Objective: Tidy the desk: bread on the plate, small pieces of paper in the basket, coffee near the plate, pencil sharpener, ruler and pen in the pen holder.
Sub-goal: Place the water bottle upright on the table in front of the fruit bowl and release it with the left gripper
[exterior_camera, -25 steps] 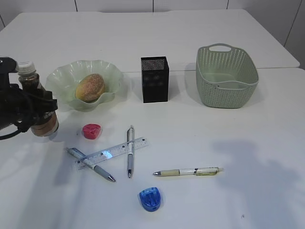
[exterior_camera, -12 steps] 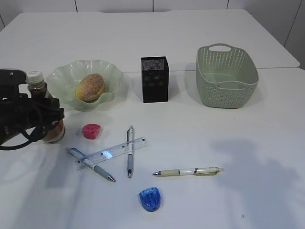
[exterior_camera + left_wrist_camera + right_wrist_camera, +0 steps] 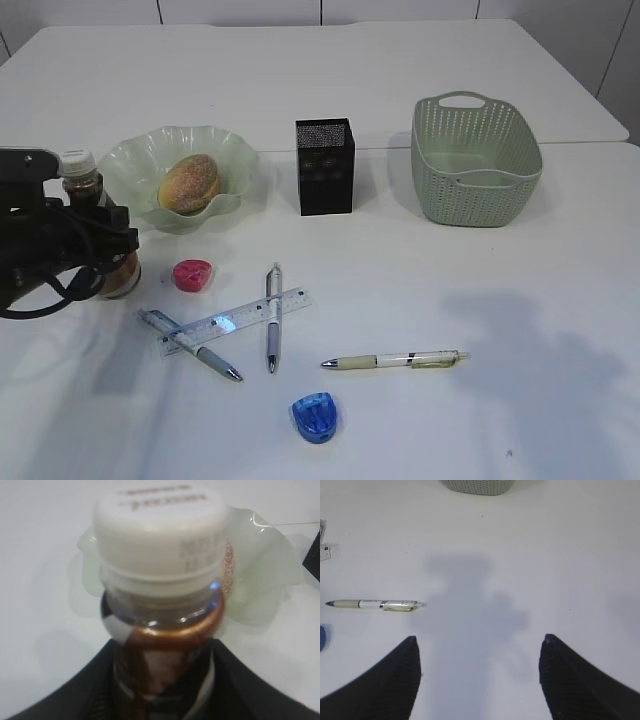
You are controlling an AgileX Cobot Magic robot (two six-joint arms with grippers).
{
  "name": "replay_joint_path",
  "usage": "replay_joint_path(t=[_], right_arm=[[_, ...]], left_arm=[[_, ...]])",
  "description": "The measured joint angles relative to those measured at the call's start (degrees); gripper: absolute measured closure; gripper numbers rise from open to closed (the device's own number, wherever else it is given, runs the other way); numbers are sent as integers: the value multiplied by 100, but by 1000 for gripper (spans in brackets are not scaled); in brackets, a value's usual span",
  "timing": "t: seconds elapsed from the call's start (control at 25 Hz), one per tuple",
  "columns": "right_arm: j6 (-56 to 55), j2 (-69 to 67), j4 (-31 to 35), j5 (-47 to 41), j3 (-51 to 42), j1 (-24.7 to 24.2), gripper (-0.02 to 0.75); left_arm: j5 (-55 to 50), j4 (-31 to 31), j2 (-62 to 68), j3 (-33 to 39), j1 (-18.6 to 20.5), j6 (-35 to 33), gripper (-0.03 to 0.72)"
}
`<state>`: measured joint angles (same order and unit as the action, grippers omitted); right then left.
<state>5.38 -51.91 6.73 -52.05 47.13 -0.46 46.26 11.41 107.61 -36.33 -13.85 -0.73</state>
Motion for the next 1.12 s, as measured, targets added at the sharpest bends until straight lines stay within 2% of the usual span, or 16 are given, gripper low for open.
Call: replay_joint_path(t=[1.12], right_arm=[[-9,0,40,9,0,0,169]], left_arm=[[-82,0,0,0,0,0,323]])
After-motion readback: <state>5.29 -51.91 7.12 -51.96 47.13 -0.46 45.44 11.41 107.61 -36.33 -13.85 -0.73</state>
